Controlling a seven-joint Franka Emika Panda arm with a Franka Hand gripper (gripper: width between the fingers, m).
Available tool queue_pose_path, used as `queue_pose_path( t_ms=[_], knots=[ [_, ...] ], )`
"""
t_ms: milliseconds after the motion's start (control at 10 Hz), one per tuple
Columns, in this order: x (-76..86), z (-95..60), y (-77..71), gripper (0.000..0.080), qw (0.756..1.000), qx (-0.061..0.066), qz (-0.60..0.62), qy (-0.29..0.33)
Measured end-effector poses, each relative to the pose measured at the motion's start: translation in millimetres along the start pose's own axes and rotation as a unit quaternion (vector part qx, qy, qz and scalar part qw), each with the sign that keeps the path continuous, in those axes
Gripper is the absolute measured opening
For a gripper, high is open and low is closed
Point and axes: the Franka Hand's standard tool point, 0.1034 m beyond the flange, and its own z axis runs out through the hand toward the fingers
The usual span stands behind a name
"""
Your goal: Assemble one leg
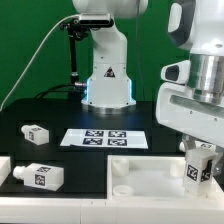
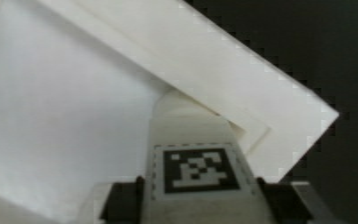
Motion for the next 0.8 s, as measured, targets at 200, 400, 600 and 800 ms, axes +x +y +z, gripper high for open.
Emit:
queue_pose_path(
  t_ms=[200,400,600,800],
  knots=[
    [5.1,0.8,-1.6,0.0286,0.986,0.01,0.165,-0.022],
    [5.8,1.2,-1.7,0.0287,0.954,0.012,0.298,-0.044],
    [5.1,1.4,-1.8,0.0287,0.957,0.012,0.285,-0.044],
    [4.9,1.1,-1.5,0.043,0.979,0.013,0.201,-0.039]
  ],
)
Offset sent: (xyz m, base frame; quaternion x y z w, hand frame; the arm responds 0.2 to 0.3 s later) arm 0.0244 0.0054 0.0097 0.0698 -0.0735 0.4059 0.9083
